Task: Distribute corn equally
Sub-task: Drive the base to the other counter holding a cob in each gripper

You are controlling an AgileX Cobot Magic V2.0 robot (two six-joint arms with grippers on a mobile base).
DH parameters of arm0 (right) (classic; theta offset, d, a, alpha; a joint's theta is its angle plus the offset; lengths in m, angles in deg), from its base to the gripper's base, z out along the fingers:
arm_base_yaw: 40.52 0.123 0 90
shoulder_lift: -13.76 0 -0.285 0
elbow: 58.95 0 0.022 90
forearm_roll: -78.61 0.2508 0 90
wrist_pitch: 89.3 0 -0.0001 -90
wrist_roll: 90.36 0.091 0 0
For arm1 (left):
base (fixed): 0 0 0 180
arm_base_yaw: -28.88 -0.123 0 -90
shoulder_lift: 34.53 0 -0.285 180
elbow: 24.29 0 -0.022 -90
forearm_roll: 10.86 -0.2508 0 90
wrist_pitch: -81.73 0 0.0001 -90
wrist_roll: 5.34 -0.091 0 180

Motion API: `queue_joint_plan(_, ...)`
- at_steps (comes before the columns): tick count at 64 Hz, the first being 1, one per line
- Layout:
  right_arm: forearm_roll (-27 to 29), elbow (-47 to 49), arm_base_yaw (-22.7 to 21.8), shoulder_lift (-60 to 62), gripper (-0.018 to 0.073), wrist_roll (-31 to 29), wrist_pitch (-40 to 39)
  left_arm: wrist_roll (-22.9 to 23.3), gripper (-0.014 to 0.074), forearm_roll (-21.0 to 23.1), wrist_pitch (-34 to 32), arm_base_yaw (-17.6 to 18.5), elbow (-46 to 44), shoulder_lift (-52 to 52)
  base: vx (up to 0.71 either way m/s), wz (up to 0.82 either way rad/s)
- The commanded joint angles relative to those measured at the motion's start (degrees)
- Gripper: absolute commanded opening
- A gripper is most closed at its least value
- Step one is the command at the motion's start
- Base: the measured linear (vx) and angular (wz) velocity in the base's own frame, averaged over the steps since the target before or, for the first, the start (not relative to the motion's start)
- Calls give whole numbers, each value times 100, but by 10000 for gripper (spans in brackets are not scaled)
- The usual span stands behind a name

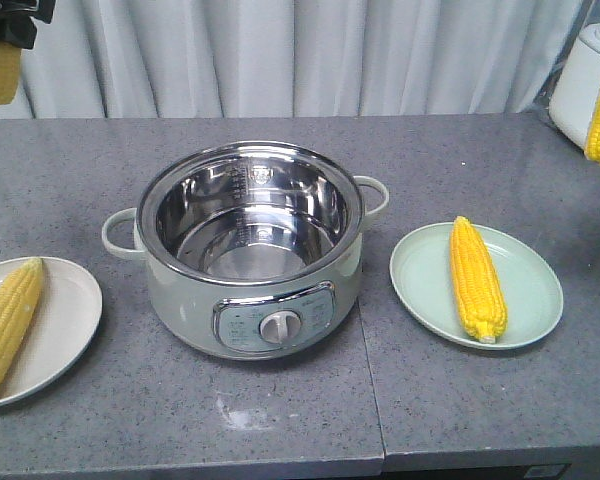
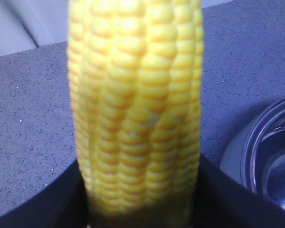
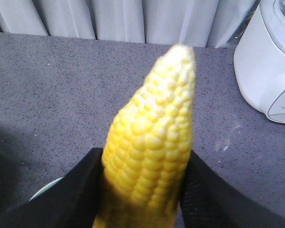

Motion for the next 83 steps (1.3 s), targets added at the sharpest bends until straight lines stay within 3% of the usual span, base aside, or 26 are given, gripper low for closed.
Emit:
queue_joint_plan(1, 97, 155, -26, 239, 216, -9, -352, 61, -6, -20, -324, 1, -125, 250, 0, 0)
queue_joint_plan(83, 97, 155, -26, 239, 216, -9, -352, 61, -6, -20, -319, 1, -125, 250, 0, 0)
